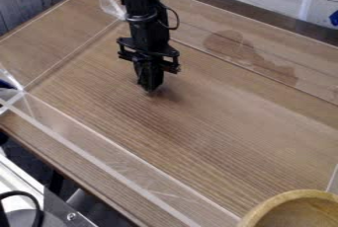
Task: Remove the green block from inside the brown bowl and put it on the table
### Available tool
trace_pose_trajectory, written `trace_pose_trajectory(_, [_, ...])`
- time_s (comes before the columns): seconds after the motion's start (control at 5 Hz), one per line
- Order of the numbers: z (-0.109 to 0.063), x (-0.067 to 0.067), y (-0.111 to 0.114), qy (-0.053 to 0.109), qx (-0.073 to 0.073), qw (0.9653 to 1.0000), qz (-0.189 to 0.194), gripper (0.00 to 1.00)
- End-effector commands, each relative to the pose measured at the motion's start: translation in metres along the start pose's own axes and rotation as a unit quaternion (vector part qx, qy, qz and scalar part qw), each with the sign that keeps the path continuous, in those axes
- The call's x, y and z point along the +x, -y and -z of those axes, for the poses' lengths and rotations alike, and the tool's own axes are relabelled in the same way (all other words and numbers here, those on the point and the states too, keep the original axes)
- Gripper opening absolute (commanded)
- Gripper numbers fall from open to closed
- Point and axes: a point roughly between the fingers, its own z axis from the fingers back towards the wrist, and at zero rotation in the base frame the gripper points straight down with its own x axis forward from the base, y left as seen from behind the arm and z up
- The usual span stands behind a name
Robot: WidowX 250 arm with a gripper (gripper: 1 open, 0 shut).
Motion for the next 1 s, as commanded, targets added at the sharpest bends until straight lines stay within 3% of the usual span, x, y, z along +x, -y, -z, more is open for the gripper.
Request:
trace_pose_trajectory(0.0, [-0.015, 0.012, -0.002, 0.026, 0.009, 0.9996, 0.004, 0.0])
trace_pose_trajectory(0.2, [-0.013, 0.012, -0.003, 0.023, 0.007, 0.9997, 0.004, 0.0])
trace_pose_trajectory(0.4, [-0.016, 0.011, -0.002, 0.02, 0.007, 0.9998, 0.002, 1.0])
trace_pose_trajectory(0.8, [-0.027, 0.011, 0.0, 0.022, 0.002, 0.9998, 0.0, 1.0])
